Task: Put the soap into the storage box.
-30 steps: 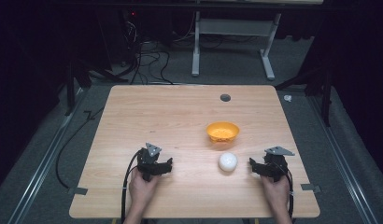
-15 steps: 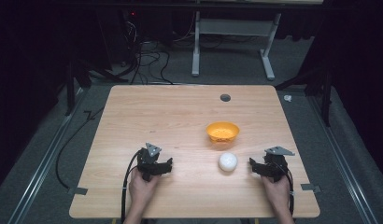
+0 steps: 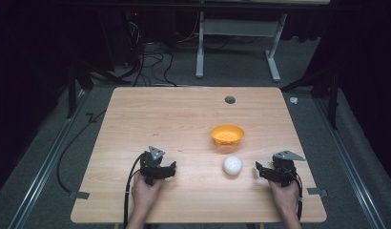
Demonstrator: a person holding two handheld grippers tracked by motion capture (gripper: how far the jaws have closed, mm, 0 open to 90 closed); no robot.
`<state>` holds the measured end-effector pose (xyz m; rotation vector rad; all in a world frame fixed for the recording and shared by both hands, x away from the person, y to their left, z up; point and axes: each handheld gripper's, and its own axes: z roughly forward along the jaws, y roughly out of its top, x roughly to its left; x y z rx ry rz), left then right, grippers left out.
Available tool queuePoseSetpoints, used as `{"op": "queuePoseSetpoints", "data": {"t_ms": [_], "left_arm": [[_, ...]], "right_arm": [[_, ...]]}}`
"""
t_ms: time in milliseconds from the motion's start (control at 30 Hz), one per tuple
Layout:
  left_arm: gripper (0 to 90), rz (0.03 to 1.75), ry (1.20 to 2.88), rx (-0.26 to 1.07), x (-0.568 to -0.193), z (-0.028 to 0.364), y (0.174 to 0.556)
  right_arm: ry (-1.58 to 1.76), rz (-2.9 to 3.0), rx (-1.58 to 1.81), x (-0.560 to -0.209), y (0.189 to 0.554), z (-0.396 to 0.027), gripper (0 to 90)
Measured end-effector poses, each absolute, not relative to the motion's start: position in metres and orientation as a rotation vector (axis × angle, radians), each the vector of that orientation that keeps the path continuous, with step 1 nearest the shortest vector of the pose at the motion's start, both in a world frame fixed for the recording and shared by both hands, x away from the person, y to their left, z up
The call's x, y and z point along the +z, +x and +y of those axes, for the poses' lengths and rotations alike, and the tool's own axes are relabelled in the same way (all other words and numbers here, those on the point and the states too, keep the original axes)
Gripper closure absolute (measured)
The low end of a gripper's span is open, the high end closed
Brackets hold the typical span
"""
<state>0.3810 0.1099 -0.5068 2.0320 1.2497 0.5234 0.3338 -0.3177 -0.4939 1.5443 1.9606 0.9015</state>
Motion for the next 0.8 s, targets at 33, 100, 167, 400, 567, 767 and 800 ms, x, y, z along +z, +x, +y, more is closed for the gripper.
{"op": "queuePoseSetpoints", "data": {"t_ms": [33, 100, 167, 400, 567, 767, 800], "left_arm": [[17.6, 1.25, 2.032, 0.523, -0.507, 0.11, 0.381], [17.6, 1.25, 2.031, 0.523, -0.507, 0.11, 0.381], [17.6, 1.25, 2.032, 0.523, -0.507, 0.11, 0.381], [17.6, 1.249, 2.032, 0.523, -0.507, 0.11, 0.381], [17.6, 1.25, 2.032, 0.523, -0.507, 0.11, 0.381], [17.6, 1.249, 2.032, 0.523, -0.507, 0.11, 0.381], [17.6, 1.249, 2.032, 0.523, -0.507, 0.11, 0.381]], "right_arm": [[1.538, 1.961, 0.903, -0.492, 0.333, -0.317, 25.7], [1.529, 1.963, 0.915, -0.489, 0.331, -0.316, 25.8], [1.517, 1.966, 0.922, -0.486, 0.33, -0.314, 25.8], [1.485, 1.983, 0.953, -0.481, 0.324, -0.308, 26.1], [1.464, 1.992, 0.962, -0.48, 0.318, -0.304, 26.3], [1.435, 1.996, 0.985, -0.477, 0.31, -0.299, 27.9], [1.427, 1.998, 0.99, -0.477, 0.309, -0.298, 27.9]]}}
